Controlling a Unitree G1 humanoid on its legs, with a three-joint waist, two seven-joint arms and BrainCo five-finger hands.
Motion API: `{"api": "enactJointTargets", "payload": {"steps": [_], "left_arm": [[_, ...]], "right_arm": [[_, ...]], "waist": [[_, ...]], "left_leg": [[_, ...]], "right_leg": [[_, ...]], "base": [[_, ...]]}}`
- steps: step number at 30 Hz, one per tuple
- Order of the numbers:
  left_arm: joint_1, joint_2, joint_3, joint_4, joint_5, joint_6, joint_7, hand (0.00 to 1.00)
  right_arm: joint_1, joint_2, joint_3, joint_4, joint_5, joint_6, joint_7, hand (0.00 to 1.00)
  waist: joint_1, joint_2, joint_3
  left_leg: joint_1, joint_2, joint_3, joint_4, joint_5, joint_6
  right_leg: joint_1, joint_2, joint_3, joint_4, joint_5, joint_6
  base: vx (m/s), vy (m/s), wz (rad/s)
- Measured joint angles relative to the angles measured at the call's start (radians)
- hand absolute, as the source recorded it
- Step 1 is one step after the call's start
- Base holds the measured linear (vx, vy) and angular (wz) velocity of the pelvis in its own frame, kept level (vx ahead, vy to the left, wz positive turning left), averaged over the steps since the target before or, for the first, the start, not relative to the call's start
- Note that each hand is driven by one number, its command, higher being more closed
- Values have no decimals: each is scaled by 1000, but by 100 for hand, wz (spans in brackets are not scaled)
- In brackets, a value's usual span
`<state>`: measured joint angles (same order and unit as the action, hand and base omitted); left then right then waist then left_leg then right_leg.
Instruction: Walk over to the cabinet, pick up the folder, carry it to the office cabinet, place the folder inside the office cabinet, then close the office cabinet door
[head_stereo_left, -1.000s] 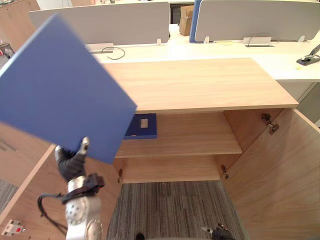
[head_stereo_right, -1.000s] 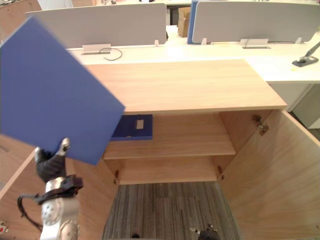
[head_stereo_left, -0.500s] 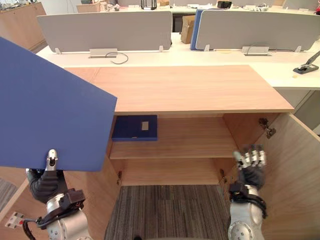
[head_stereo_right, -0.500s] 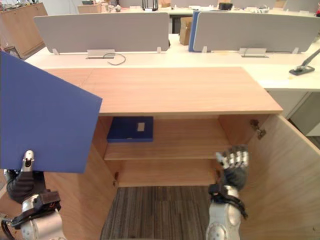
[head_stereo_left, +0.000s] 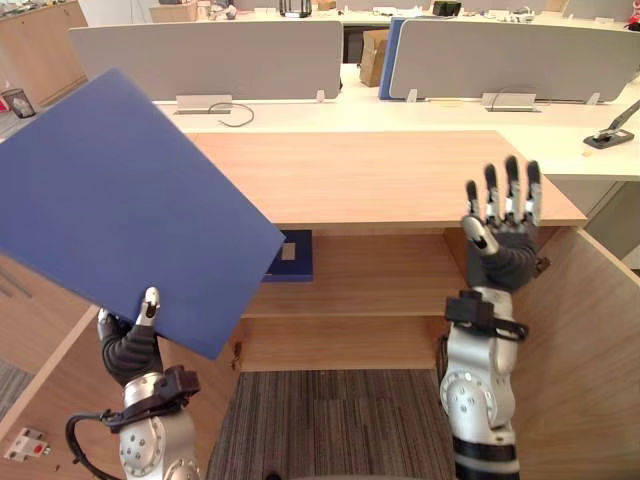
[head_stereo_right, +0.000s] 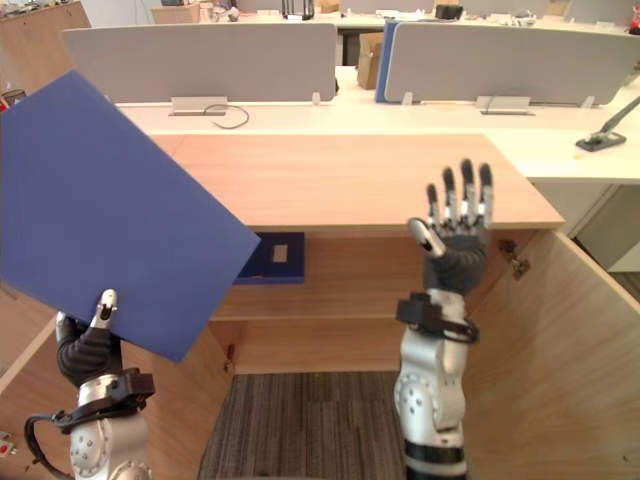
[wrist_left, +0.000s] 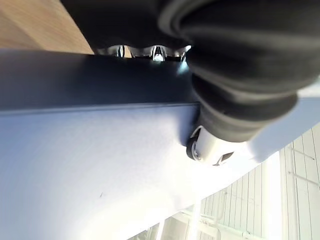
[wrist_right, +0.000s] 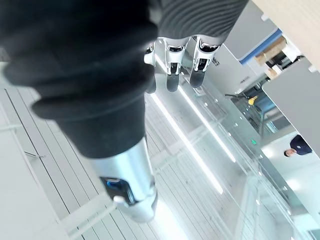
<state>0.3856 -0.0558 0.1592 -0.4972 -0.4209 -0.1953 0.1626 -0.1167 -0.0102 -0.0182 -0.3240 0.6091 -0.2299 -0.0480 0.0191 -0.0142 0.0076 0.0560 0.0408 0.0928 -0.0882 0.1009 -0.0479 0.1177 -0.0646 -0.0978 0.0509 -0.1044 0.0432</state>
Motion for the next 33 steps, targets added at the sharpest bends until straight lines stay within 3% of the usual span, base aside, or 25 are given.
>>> {"api": "enactJointTargets", "payload": {"steps": [4, 11, 19, 24, 33], "left_arm": [[-21, 5, -4, 0, 2, 0, -39, 100], [-22, 25, -44, 0, -4, 0, -45, 100], [-21, 73, -116, 0, -14, 0, -80, 100], [-21, 110, -153, 0, -26, 0, -100, 100], [-20, 159, -194, 0, -29, -9, -99, 100]], "right_arm": [[-72, -54, 3, 111, 39, 45, 20, 0], [-182, -156, 44, 247, 85, 116, 21, 0], [-392, -285, 279, 425, 84, 189, 90, 0], [-534, -391, 439, 455, 80, 200, 164, 0], [-702, -503, 630, 559, 153, 199, 194, 0]], "waist": [[3, 1, 0], [3, 5, 3], [12, 18, 12], [21, 19, 13], [34, 22, 14]], "left_leg": [[0, 0, -3, 0, 2, 3], [1, -2, -17, -5, 13, 6], [-3, -1, -23, -6, 29, 6], [-7, -1, -27, -6, 32, 5], [-22, 0, -41, -6, 43, 5]], "right_leg": [[5, -3, -1, 5, 1, 1], [1, -5, -8, 24, 0, 1], [-15, -3, -11, 34, 1, 1], [-15, -2, -15, 33, 3, 0], [-27, 4, -26, 39, 6, -2]], "base": [[0, 0, 1], [-20, -1, 4], [-61, 0, 2], [1, -1, 1], [-9, -6, 3]]}}
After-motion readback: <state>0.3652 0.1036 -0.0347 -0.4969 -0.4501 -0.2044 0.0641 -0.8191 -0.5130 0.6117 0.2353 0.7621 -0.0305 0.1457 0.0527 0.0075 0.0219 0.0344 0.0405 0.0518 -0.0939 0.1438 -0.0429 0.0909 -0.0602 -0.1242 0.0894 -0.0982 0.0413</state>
